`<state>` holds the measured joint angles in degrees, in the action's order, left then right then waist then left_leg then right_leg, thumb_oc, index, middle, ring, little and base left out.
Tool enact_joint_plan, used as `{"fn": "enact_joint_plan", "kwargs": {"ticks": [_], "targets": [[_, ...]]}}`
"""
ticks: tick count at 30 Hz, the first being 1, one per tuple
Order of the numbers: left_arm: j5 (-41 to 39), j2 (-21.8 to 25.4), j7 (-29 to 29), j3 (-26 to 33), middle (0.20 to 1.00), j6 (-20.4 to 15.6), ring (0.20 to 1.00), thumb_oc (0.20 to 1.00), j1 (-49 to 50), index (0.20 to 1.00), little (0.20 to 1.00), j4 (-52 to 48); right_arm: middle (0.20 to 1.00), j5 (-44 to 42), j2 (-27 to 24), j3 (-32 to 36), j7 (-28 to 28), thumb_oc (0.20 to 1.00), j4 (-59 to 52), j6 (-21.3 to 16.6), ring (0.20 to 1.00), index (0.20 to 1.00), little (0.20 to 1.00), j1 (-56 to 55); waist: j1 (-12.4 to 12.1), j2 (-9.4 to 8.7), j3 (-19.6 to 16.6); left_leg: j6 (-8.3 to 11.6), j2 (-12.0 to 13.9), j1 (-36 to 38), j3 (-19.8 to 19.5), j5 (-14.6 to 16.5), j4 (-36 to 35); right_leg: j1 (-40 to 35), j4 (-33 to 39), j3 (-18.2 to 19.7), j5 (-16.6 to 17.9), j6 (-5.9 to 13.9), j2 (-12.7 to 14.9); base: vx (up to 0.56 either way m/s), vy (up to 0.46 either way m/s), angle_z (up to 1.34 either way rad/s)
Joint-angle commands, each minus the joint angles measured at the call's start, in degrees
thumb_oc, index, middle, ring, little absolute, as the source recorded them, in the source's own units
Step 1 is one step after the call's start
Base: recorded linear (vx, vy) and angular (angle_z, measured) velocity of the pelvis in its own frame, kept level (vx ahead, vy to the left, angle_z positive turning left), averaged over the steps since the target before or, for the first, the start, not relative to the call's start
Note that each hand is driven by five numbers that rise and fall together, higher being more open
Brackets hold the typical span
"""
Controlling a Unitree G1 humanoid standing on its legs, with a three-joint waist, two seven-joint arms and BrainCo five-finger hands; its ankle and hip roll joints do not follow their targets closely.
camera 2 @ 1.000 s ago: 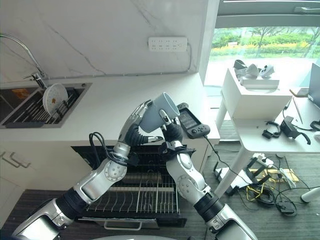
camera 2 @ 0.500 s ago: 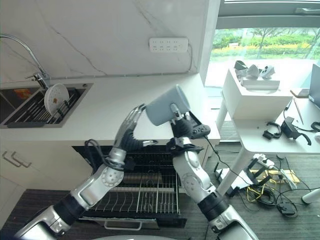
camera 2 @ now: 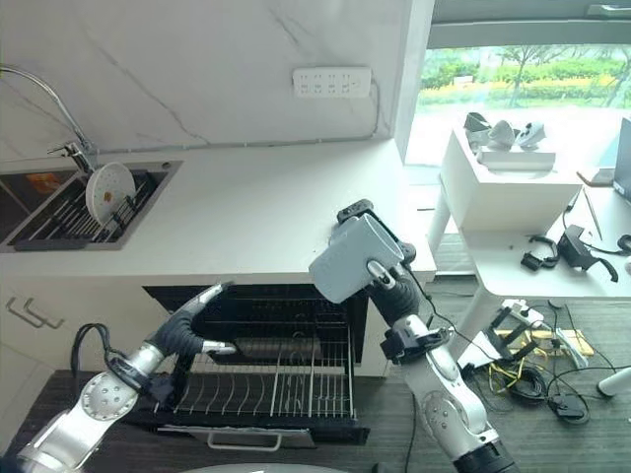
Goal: Place the dishes in the dishwasher.
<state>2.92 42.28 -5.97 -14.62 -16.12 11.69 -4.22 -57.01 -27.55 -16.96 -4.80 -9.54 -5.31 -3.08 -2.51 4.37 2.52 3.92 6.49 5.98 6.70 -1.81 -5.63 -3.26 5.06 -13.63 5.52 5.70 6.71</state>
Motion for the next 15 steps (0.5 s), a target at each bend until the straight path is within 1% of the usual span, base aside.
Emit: {"fn": "enact_joint_plan", "kwargs": {"ticks": [1,2,3,6,7,8,10,12,15], "targets": [[-1.05,5.08,-6.04,0.20,1.000,-3.50,1.000,1.000,-2.81,1.000,1.000,-2.48,0.200,1.70,0.21,1.17,-5.13,0.200,-2.77,-0.99,0.200,0.200,0.200,4.16,-0.76,-3.17,1.17,0.36,1.56,-1.24,-0.17,0.04,0.63,-3.44,-0.84,-1.95,-2.03,5.18,6.22,0.01,0.021,0.03],[0.19,6.10,-7.88,-0.43,1.000,-3.50,1.000,1.000,-2.26,1.000,1.000,-2.68,0.200,2.37,-0.25,0.85,-5.68,0.200,-2.40,-1.02,0.200,0.200,0.200,3.91,-0.69,-3.12,1.29,0.35,1.56,-1.19,-0.14,-0.02,0.63,-3.43,-1.20,-2.06,-2.23,5.26,6.29,0.03,0.028,0.05],[1.33,8.11,-9.98,-1.73,1.000,-3.65,1.000,1.000,-1.76,1.000,1.000,-2.41,0.200,3.28,-1.35,-0.08,-6.50,0.200,-1.32,-1.38,0.200,0.200,0.200,3.72,-0.50,-3.04,1.47,0.41,1.66,-1.07,0.15,-0.15,0.63,-3.30,-1.92,-2.06,-2.58,5.41,6.42,0.05,0.031,0.10],[3.47,11.64,-11.83,-6.69,1.000,-2.23,1.000,1.000,-2.27,1.000,1.000,-0.80,0.200,4.82,-3.10,-2.86,-5.52,0.200,2.00,-1.93,0.200,0.200,0.200,3.81,0.00,-2.76,2.34,0.34,1.91,-0.86,0.61,-0.56,0.94,-2.77,-4.78,-2.04,-3.86,5.34,6.58,0.05,0.035,0.07],[3.70,12.36,-11.78,-7.69,1.000,-1.93,1.000,1.000,-2.38,1.000,1.000,-0.57,0.200,5.16,-3.49,-3.30,-5.35,0.200,2.56,-2.20,0.200,0.200,0.200,3.60,0.13,-2.73,2.68,0.32,1.92,-0.98,0.68,-0.59,1.31,-2.49,-5.72,-1.90,-4.24,5.27,6.64,0.03,0.020,0.03],[4.59,13.58,-11.80,-9.37,1.000,-1.23,1.000,1.000,-2.61,1.000,1.000,0.32,0.200,6.91,-4.27,-4.27,-5.15,0.200,4.14,-3.42,0.200,0.200,0.200,3.28,0.45,-2.69,3.80,0.28,1.95,-1.89,0.56,-0.39,3.07,-1.38,-7.79,-1.39,-4.76,5.11,6.91,0.00,0.000,0.00],[6.15,14.90,-11.76,-11.51,1.000,-1.11,1.000,1.000,-3.76,1.000,1.000,0.94,0.200,7.47,-5.03,-5.50,-5.13,0.200,5.91,-4.21,0.200,0.200,0.200,3.93,0.70,-2.67,5.03,0.50,2.24,-3.51,0.37,0.04,5.28,-0.18,-8.92,-1.00,-5.21,4.98,7.08,-0.02,0.000,0.03],[7.43,15.80,-11.02,-14.57,1.000,-0.57,1.000,1.000,-6.05,1.000,1.000,1.39,0.200,7.55,-5.91,-6.78,-5.55,0.200,7.80,-4.94,0.200,0.200,0.200,5.51,0.83,-2.50,6.39,0.85,2.55,-5.21,0.07,0.05,6.67,0.76,-9.27,-0.62,-5.47,4.86,7.07,-0.07,0.015,0.11],[8.76,15.90,-11.42,-17.35,1.000,-0.51,1.000,1.000,-8.73,1.000,1.000,1.61,0.200,8.40,-6.34,-7.93,-6.22,0.200,8.35,-5.36,0.200,0.200,0.200,5.91,0.63,-2.41,7.05,1.06,2.41,-6.05,-0.35,-0.16,6.59,1.10,-9.08,-0.89,-5.57,5.03,7.13,-0.02,0.005,0.08]]}}
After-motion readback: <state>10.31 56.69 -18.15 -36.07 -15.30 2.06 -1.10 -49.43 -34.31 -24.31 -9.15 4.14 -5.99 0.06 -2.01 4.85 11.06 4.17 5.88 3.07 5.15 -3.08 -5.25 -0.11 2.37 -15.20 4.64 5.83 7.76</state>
